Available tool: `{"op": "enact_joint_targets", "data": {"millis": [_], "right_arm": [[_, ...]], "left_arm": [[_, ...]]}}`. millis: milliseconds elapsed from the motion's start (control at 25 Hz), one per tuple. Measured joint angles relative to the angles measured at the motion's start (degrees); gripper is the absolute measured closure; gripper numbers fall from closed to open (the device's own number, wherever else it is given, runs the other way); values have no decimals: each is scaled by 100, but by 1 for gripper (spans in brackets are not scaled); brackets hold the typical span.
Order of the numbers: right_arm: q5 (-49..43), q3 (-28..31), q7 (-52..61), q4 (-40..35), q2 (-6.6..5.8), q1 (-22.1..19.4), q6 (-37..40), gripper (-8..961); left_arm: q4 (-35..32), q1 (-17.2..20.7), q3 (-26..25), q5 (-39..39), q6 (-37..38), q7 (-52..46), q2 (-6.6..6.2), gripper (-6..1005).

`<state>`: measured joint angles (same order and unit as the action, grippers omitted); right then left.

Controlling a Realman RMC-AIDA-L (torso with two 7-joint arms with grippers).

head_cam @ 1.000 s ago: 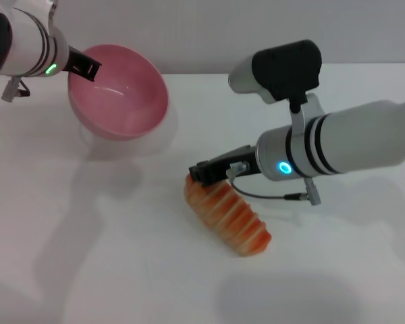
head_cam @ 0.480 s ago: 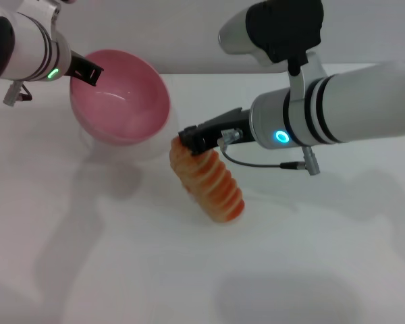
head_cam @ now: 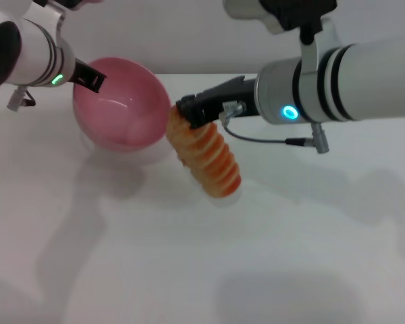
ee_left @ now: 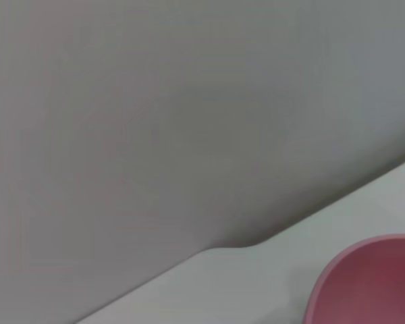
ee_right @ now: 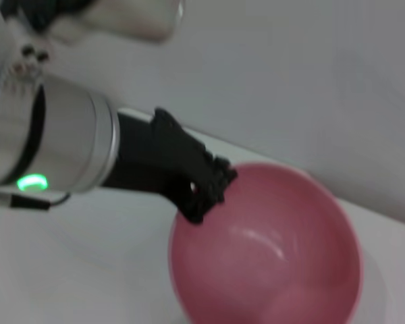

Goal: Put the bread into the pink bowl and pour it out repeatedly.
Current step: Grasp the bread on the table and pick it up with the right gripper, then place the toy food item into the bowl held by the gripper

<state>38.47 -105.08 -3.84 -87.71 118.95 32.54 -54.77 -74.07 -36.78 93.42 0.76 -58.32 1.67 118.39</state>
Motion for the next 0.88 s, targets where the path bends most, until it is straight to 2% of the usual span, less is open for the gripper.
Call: {"op": "enact_joint_targets", "data": {"millis": [520, 880], "right_arm": [[-685, 474, 16, -972, -12, 68, -445, 920], [-733, 428, -70, -822, 2, -47, -237, 925]], "left_arm": [[-240, -20, 1009, 964, -10, -64, 30, 957], [-566, -22, 1219, 1261, 28, -87, 35, 957]]}}
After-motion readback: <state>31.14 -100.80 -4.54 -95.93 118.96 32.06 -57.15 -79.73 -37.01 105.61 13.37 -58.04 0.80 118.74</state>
